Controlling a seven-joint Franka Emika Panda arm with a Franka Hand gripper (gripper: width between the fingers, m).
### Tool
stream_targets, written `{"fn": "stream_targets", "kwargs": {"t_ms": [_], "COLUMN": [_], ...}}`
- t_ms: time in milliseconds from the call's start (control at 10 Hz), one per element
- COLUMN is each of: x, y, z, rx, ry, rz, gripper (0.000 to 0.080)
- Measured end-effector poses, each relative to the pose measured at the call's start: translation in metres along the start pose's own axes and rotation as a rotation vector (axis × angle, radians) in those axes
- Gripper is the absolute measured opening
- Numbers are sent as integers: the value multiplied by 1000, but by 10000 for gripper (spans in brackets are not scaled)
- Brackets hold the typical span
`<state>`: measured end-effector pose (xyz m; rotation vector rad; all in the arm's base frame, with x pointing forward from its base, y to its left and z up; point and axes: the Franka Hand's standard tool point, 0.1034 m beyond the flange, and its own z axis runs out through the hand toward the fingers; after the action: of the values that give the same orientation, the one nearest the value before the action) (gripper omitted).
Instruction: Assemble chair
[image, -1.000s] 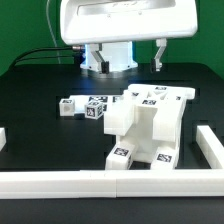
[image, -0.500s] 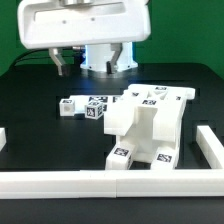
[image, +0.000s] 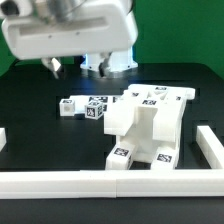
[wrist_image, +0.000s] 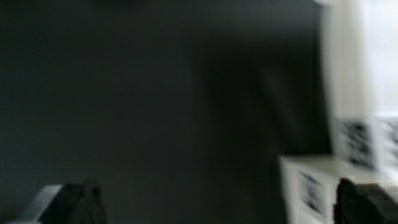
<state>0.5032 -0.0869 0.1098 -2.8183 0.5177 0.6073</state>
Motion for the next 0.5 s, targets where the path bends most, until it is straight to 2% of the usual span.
{"fn": "stream_targets", "kwargs": {"t_ms": [100,200,300,400,500], "x": [-3,0,1,-6,-1], "y": [9,11,10,12,15], "z": [1,-2,0,4,8], "rx": [16,22,18,22,19], "ry": [-96,-162,-196,-305,-340], "rz": [28,43,41,47,52], "gripper": [649,649,649,649,649]}}
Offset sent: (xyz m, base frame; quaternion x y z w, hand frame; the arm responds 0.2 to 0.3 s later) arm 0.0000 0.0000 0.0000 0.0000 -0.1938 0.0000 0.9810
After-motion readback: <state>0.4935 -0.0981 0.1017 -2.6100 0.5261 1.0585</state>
